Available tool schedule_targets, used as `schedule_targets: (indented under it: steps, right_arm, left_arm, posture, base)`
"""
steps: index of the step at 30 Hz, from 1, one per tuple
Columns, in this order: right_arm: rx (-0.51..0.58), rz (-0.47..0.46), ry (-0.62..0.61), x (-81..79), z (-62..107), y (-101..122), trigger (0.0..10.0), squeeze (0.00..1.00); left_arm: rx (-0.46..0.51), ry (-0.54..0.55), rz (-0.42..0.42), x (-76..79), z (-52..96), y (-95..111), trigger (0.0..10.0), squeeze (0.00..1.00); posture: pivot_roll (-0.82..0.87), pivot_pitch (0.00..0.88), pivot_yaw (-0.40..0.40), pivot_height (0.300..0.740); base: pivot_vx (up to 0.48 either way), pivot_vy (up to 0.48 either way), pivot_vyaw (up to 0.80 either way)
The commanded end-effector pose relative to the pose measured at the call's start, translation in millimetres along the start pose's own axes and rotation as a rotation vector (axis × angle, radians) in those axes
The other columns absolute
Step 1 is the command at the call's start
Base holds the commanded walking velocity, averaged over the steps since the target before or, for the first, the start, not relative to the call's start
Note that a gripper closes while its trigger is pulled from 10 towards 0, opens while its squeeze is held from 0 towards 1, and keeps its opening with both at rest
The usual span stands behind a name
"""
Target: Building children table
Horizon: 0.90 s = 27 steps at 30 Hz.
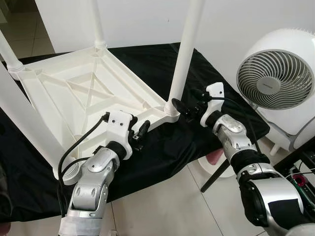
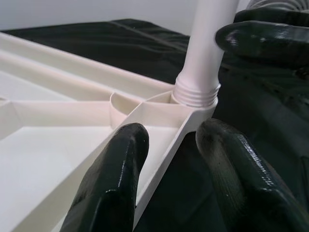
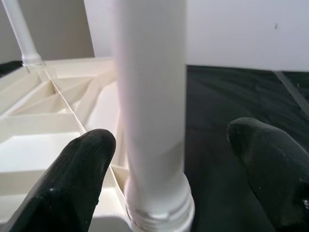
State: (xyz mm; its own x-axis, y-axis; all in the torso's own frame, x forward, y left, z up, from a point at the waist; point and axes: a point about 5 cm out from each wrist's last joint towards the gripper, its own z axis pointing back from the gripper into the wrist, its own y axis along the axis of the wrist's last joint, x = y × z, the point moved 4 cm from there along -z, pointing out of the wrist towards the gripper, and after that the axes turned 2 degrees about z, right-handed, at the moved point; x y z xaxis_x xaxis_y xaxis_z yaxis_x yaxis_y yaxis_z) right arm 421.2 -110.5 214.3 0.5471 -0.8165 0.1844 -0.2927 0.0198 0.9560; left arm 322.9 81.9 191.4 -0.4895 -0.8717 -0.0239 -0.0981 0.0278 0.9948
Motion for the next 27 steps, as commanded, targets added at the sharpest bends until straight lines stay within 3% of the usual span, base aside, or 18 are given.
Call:
schedule_targets:
  steps: [1, 5, 12, 17, 24, 27]
  right_arm:
    - [0.029, -0.015, -0.038, 0.1, 4.6, -2, 10.0, 0.0]
    - [0.094, -0.033, -0.156, -11.2, 21.4, -7, 10.0, 0.0]
    - [0.103, -0.043, -0.195, -16.5, 29.4, -11, 10.0, 0.0]
    - [0.061, -0.065, -0.306, -38.5, 62.9, -27, 10.0, 0.0]
    - [0.049, -0.047, -0.337, -40.8, 69.6, -26, 10.0, 0.0]
    - [0.038, -0.036, -0.324, -45.5, 71.1, -27, 10.0, 0.0]
  left_arm:
    - [-0.006, 0.049, -0.013, -2.1, 1.9, -1, 10.0, 0.0]
    - [0.007, 0.094, -0.021, -8.5, 5.8, 0, 10.0, 0.0]
    - [0.013, 0.109, -0.02, -10.6, 6.3, 0, 10.0, 0.0]
    - [0.014, 0.133, -0.008, -15.1, 6.2, -2, 10.0, 0.0]
    - [0.016, 0.133, -0.023, -14.9, 8.2, -5, 10.0, 0.0]
    - [0.003, 0.147, 0.011, -17.4, 9.2, -9, 10.0, 0.0]
  posture:
    - [0.11, 0.047, -0.104, 0.74]
    - [0.1, 0.057, -0.097, 0.74]
    - [0.09, 0.065, -0.09, 0.74]
    - [0.06, 0.077, -0.051, 0.74]
    - [0.05, 0.078, -0.044, 0.74]
    - [0.06, 0.084, -0.048, 0.74]
  base:
    - [0.0, 0.0, 0.0]
    - [0.0, 0.0, 0.0]
    - [0.0, 0.0, 0.0]
    - [0.0, 0.0, 0.0]
    - [0.0, 0.0, 0.0]
    - [0.0, 0.0, 0.0]
